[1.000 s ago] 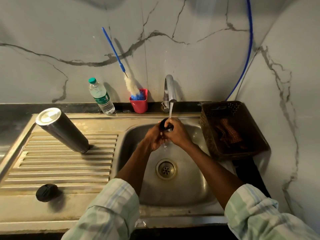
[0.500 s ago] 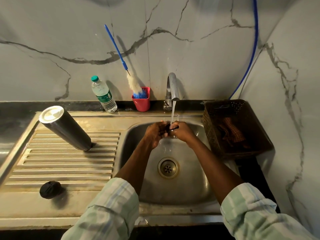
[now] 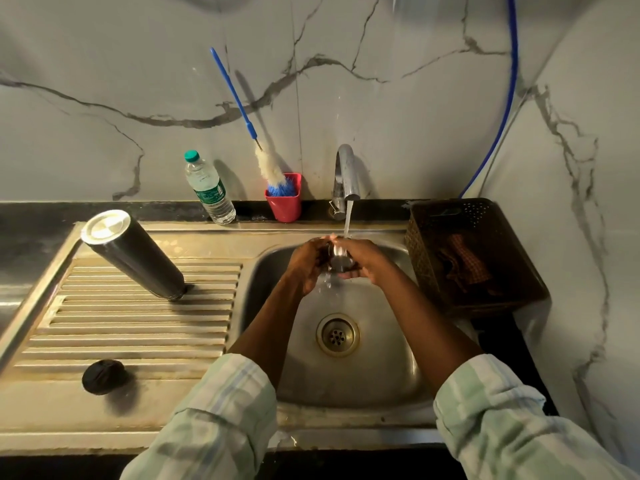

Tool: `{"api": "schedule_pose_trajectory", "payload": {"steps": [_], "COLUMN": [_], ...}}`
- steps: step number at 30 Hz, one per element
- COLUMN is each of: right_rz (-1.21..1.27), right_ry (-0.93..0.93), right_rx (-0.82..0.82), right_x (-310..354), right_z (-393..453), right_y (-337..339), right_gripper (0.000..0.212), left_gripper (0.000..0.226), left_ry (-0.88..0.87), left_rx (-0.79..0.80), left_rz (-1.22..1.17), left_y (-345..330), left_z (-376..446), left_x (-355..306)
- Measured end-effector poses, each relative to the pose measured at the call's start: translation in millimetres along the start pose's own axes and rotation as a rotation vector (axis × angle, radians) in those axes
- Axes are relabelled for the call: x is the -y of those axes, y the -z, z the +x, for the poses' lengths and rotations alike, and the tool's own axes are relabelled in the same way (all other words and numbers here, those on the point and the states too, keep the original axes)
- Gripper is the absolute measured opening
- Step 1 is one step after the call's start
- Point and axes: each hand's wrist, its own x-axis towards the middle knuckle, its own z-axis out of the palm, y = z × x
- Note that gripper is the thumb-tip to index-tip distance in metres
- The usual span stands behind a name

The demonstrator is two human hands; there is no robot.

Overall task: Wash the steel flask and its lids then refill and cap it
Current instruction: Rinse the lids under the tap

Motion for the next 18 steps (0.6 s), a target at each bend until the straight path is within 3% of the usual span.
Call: {"api": "schedule_pose_trajectory", "payload": {"steps": [2,5,9,12,14,18], "right_rz": [0.195,0.274,0.463,0.547,0.401,0.008], "right_ry": [-0.145,-0.307,-0.339,-0.208,-0.060,0.209], "right_rx": [0.043,0.114,0.153,0.067,0.008,-0.153], "right_x": [1,-1,-3,-4,-9,-24], "right_z": [-1,1,4,2,4,1], "right_y": [-1,3,2,-5,-11,-16], "right_gripper": [0.041,0.058,0.061,0.034,0.023,0.054], "left_gripper": [0.030,0.032,0.026,0.022,0.022,0.027], "left_ry": [-0.014,-0.003,-0.001,-0.001,0.021,0.070], "left_rx": [0.022,0.065,0.038,-0.027,-0.036,-0.008], "left_rz": [0.019,0.015,-0.008,0.000,0.019,-0.008], "left_y": [-2,-3,-7,-8,-7,-6], "left_z": [-1,-3,-5,-1,0,-3], "left_x": [0,-1,-2,-2,-2,-3]}}
